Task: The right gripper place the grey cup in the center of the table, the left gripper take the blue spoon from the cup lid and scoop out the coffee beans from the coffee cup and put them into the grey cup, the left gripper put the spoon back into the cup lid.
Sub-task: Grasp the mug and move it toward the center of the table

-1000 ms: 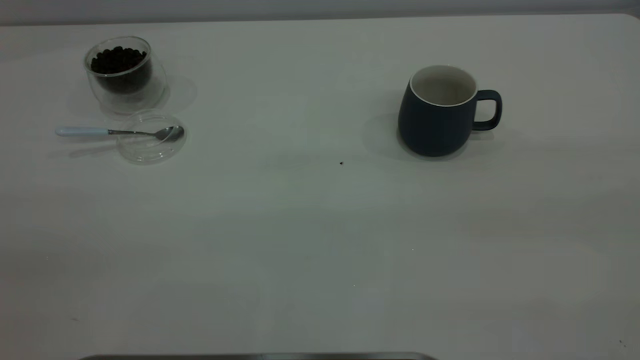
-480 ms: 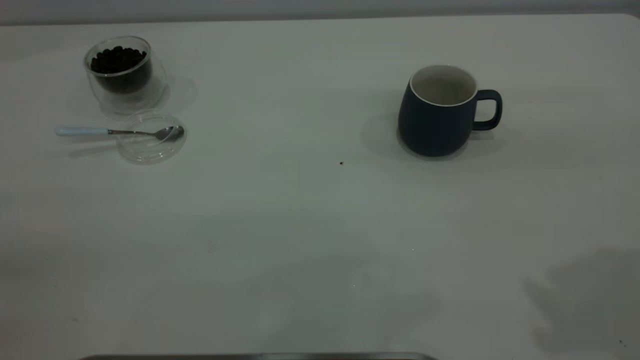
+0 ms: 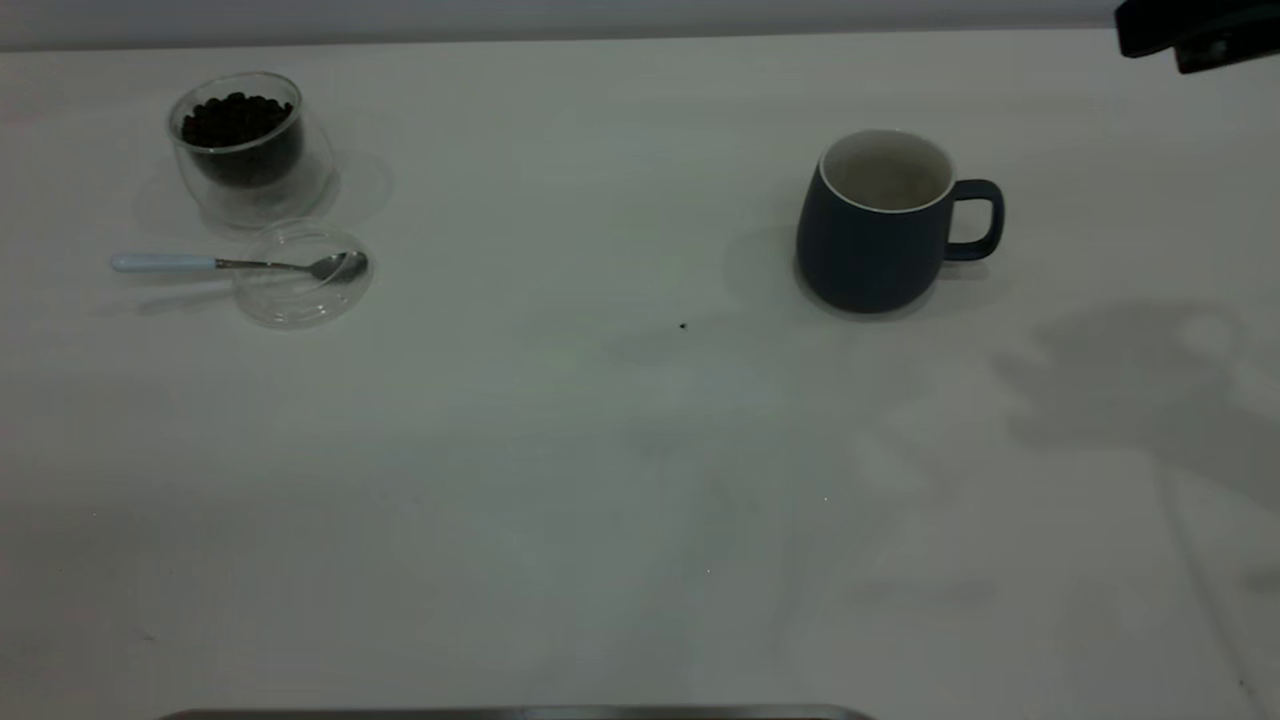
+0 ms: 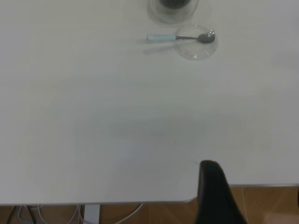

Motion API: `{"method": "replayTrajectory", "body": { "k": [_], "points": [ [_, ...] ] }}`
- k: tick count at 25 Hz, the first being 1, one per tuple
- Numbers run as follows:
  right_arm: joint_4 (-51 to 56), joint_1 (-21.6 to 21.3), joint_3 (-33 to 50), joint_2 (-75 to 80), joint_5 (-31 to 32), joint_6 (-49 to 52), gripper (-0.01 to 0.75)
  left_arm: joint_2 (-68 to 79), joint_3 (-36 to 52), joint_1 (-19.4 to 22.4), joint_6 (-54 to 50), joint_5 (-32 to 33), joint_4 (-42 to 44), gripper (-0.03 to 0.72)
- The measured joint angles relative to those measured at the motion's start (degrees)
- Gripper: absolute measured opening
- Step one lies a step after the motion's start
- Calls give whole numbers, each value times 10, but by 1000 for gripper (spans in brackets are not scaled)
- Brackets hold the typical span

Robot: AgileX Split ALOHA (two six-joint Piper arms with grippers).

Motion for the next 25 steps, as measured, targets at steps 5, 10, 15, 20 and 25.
{"method": "replayTrajectory", "body": {
  "k": [5, 10, 15, 20, 25],
  "points": [
    [-9, -15, -105, 135, -47, -10, 358, 0, 0, 0, -1, 0, 0, 486],
    [-72, -15, -152, 214, -14, -58, 358, 0, 0, 0, -1, 0, 0, 486],
    [-79, -14, -193, 272, -10, -108, 358, 0, 0, 0, -5, 0, 0, 486],
    [-82, 11, -209, 296, -11, -201, 358, 0, 0, 0, -2, 0, 0, 486],
    [-73, 49, -213, 299, -29, -350, 358, 0, 0, 0, -2, 0, 0, 486]
  ]
}}
